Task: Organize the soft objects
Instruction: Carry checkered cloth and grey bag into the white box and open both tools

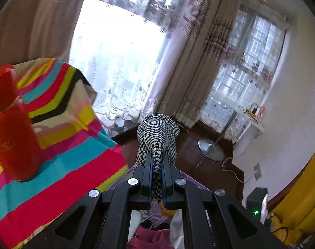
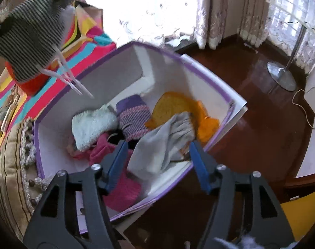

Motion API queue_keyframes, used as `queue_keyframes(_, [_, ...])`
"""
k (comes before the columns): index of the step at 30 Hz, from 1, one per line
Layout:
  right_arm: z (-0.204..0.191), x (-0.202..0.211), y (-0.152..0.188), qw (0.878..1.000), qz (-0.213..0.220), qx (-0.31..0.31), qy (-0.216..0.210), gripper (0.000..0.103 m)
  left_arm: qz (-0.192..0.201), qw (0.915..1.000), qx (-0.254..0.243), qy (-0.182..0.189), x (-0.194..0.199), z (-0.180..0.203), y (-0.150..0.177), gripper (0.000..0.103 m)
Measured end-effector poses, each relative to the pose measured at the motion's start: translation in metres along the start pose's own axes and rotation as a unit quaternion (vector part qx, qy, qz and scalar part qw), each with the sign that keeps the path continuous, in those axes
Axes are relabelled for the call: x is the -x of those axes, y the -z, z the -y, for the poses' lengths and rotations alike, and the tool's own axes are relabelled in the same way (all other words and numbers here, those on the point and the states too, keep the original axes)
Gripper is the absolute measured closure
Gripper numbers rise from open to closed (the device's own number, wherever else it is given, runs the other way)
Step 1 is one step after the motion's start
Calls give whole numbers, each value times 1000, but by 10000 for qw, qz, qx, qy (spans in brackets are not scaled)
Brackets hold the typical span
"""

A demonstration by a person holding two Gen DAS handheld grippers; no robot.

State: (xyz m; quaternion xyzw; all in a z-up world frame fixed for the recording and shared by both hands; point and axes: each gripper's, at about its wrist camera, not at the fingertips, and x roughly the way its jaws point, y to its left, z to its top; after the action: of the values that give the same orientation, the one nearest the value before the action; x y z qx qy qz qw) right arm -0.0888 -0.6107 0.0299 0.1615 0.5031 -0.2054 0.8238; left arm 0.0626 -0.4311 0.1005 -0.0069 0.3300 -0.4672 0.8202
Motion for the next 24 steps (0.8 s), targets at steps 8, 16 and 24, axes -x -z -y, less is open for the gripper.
queue_keyframes(8, [15, -2, -7, 9995, 91, -302, 54, 35, -790, 9955, -158, -508, -60, 3, 6, 73])
queue_keyframes(16, [2, -1, -8, 9999, 105, -63, -29, 35, -656, 9946, 249, -765, -38, -27, 13, 67])
queue_keyframes(24, [-33, 15, -11, 9985, 322, 383, -221, 35, -187, 9927, 173, -1183, 5, -49, 12, 66])
